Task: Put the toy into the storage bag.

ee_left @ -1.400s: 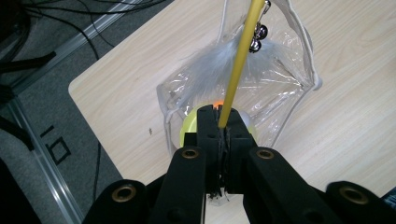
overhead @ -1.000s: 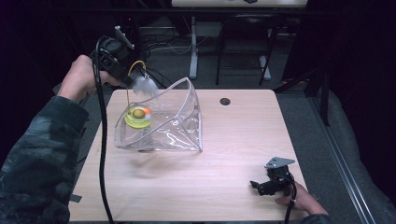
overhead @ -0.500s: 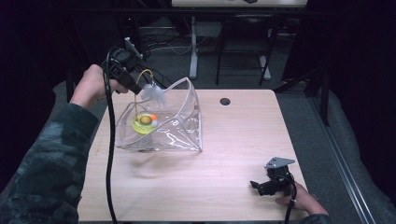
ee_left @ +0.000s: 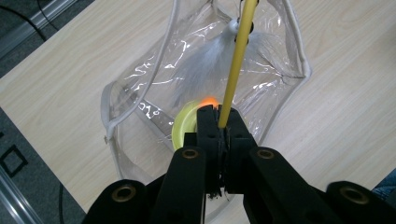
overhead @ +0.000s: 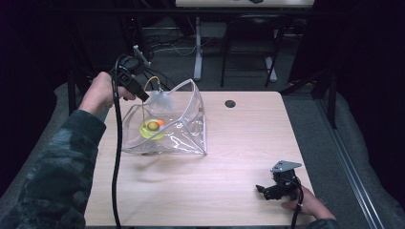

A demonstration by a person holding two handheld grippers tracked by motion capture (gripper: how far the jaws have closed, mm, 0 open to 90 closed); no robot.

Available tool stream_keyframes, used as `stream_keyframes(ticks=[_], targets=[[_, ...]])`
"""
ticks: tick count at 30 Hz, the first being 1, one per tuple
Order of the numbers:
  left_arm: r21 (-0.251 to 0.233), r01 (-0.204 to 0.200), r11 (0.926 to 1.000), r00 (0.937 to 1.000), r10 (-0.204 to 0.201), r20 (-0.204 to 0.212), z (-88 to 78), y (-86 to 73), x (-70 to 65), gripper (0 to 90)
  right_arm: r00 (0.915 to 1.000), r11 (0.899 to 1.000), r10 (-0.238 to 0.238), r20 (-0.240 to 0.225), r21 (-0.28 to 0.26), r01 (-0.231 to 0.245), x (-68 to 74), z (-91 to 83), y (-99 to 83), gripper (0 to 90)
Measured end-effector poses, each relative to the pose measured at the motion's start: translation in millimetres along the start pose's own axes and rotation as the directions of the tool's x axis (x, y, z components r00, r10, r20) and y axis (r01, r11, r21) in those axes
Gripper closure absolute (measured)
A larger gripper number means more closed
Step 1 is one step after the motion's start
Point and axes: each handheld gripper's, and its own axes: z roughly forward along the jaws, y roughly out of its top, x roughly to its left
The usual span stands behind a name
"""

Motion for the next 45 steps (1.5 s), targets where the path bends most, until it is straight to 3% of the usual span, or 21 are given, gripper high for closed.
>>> stream_keyframes(ticks=[27,32,40,45], targets=[[0.014,0.037,0.9992,0.9992,-0.037,0.016,48.1,-6.0,5.3,88.4,1.0000,1.000,-0.004,-0.006,0.003,0.004,-0.3,0.0,0.2,0.0],[0.007,0.040,0.9992,0.9992,-0.040,-0.001,54.2,-4.4,4.4,88.4,1.0000,1.000,-0.003,-0.005,0.001,0.003,-0.2,0.0,0.1,0.0],[0.037,0.060,0.9975,0.9982,-0.060,0.007,72.3,-6.7,8.8,88.3,1.0000,1.000,-0.002,-0.003,0.000,0.002,0.0,0.1,0.0,0.0],[0.044,0.070,0.9966,0.9975,-0.070,0.003,74.5,-6.8,10.0,88.2,1.0000,1.000,-0.002,-0.002,0.001,0.002,0.0,0.0,0.0,0.0]])
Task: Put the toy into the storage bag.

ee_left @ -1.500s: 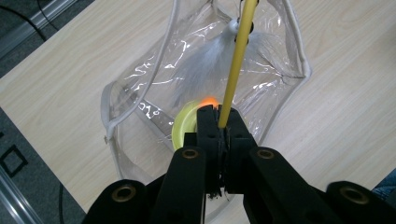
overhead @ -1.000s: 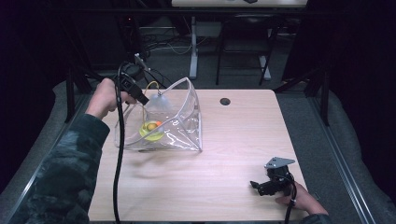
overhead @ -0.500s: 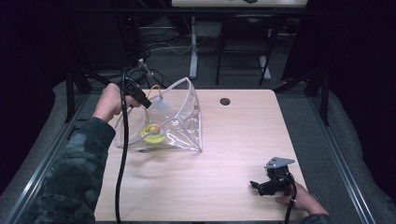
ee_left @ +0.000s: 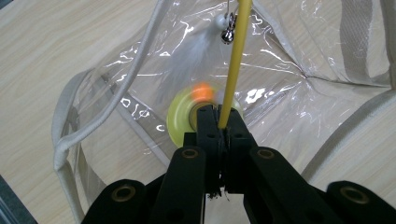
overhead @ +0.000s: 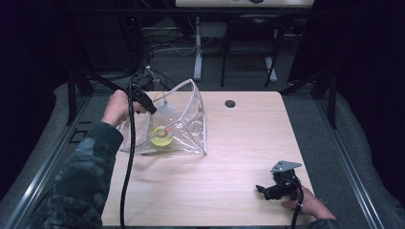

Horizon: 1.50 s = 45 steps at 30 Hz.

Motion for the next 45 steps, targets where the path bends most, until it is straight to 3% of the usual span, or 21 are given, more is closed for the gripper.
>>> stream_keyframes(ticks=[9,14,19,21,22,23,24,26,28,32,35,39,45], targets=[[0.000,0.049,0.9988,0.9987,-0.049,-0.016,4.0,-8.5,7.5,87.9,1.0000,1.000,0.000,0.000,0.000,0.000,0.3,0.0,-0.1,0.0],[-0.004,0.082,0.9966,0.9966,-0.082,0.011,12.9,-17.3,13.6,87.5,1.0000,1.000,0.001,0.000,0.003,-0.001,0.6,-0.3,-0.1,0.0],[-0.041,0.092,0.9949,0.9954,-0.091,0.031,7.6,-19.4,14.1,83.8,1.0000,1.000,0.004,0.000,-0.001,-0.004,0.8,0.1,0.0,0.0],[-0.062,0.083,0.9946,0.9963,-0.082,0.026,1.6,-20.4,13.3,75.3,1.0000,1.000,0.004,0.001,-0.001,-0.004,0.9,0.1,0.0,0.0],[-0.078,0.078,0.9939,0.9964,-0.076,0.037,-1.3,-21.6,12.9,61.0,1.0000,1.000,0.004,0.000,-0.001,-0.004,0.8,0.1,-0.1,0.0],[-0.090,0.077,0.9930,0.9964,-0.073,0.042,-3.9,-23.1,12.3,61.0,1.0000,1.000,0.004,0.000,-0.001,-0.004,0.8,0.1,-0.1,0.0],[-0.100,0.074,0.9922,0.9968,-0.071,0.038,-8.6,-26.7,10.4,49.1,1.0000,1.000,0.004,-0.002,0.000,-0.004,0.7,0.0,0.0,0.0],[-0.105,0.072,0.9919,0.9972,-0.069,0.027,-11.7,-28.2,9.9,39.9,0.9999,1.000,0.008,-0.009,-0.006,-0.008,1.0,0.2,0.0,0.0],[-0.118,0.071,0.9905,0.9975,-0.071,0.005,-18.2,-30.4,8.7,36.9,0.9999,1.000,0.008,-0.007,-0.006,-0.008,1.1,0.2,-0.1,0.0],[-0.137,0.074,0.9877,0.9970,-0.077,-0.013,-27.9,-36.1,9.0,21.2,1.0000,1.000,0.007,-0.007,-0.005,-0.007,1.0,0.1,-0.1,0.0],[-0.156,0.084,0.9841,0.9960,-0.088,-0.018,-34.6,-41.5,11.8,17.1,1.0000,1.000,0.007,-0.005,-0.004,-0.007,1.0,0.1,-0.2,0.0],[-0.193,0.104,0.9756,0.9933,-0.112,-0.029,-45.9,-52.3,16.3,5.1,0.9999,1.000,0.008,-0.008,-0.005,-0.008,1.1,0.1,-0.1,0.0],[-0.250,0.124,0.9603,0.9894,-0.139,-0.042,-62.0,-70.1,19.5,0.2,1.0000,1.000,0.003,-0.004,-0.001,-0.003,0.9,-0.1,-0.2,0.0]])
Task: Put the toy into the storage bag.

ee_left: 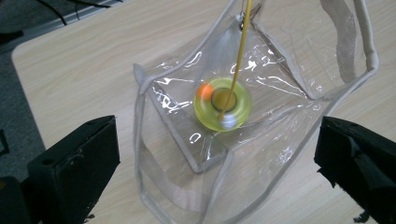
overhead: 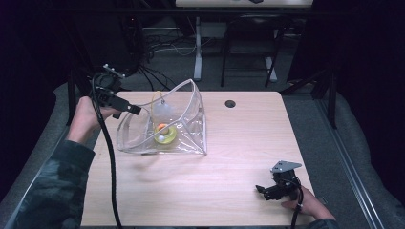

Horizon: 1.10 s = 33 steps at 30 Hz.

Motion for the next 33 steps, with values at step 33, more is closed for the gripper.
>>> stream_keyframes(ticks=[33], targets=[[-0.082,0.141,0.9867,0.9839,-0.149,-0.100,7.8,-105.1,42.9,0.0,1.0000,1.000,-0.002,0.002,0.001,0.002,0.2,-0.3,0.2,0.0]])
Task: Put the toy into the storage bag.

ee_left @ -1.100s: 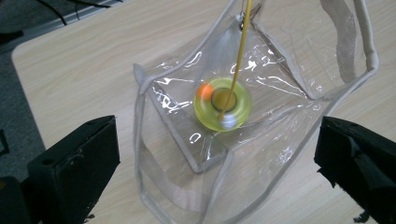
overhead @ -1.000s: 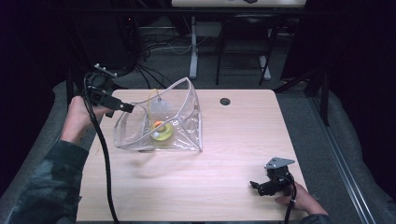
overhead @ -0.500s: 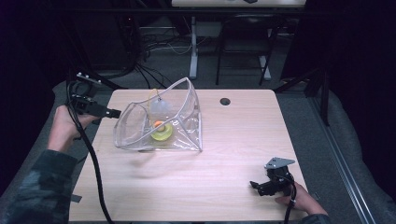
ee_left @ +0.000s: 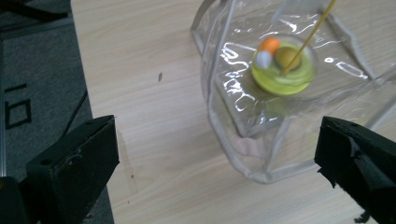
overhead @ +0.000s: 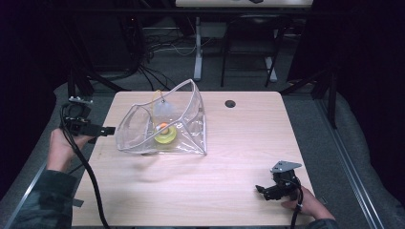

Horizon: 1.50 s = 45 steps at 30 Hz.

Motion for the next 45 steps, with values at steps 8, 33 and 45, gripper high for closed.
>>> stream_keyframes(ticks=[8,33,45], targets=[[-0.022,0.069,0.9974,0.9974,-0.069,-0.019,14.1,-42.8,7.5,0.0,1.0000,1.000,-0.001,0.001,0.001,0.001,0.2,0.0,0.0,0.0],[0.051,0.101,0.9936,0.9949,-0.100,-0.017,92.3,-130.4,0.3,0.0,1.0000,1.000,-0.004,-0.001,-0.001,0.004,0.0,0.2,0.2,0.0],[0.015,0.097,0.9951,0.9951,-0.097,-0.018,111.0,-142.1,-0.6,0.0,1.0000,1.000,-0.003,-0.001,-0.001,0.003,0.0,0.2,0.2,0.0]])
